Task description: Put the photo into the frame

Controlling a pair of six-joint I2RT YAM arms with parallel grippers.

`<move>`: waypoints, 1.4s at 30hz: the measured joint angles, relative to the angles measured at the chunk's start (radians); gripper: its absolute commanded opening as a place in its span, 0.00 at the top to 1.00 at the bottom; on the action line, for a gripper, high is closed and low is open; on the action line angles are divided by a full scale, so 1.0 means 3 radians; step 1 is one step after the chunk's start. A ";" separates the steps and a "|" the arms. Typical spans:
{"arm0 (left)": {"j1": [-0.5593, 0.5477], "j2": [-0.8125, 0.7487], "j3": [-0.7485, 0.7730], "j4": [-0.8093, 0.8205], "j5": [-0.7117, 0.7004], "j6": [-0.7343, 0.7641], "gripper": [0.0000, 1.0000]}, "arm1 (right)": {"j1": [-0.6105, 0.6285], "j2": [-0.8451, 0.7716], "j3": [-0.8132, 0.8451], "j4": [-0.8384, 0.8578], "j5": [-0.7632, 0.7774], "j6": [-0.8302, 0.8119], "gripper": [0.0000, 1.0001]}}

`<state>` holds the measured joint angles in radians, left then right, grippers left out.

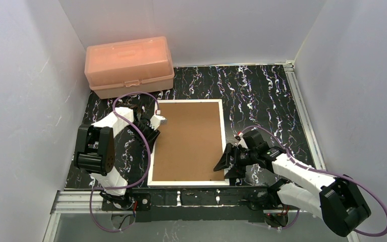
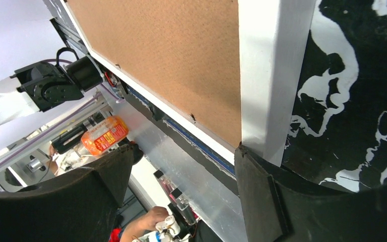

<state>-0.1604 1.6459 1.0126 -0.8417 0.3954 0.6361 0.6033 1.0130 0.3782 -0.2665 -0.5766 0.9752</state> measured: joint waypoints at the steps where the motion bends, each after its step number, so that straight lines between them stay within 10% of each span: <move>1: -0.0001 0.0000 0.0000 -0.0003 0.0014 0.0000 0.67 | 0.0013 0.0005 0.0000 0.0009 0.0001 0.0000 0.18; 29: 0.0174 -0.0304 -0.0332 0.0029 -0.0223 0.0643 0.71 | 0.0172 -0.0014 0.0000 0.0027 0.0174 0.0033 0.19; 42: -0.0364 -0.0572 -0.0731 0.0401 -0.0512 0.0535 0.70 | 0.0173 -0.0014 0.0001 0.0027 0.0181 0.0058 0.19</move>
<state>-0.2695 1.4742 0.7933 -0.7216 0.2417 0.7967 0.6552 1.0088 0.3786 -0.2584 -0.5224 0.9928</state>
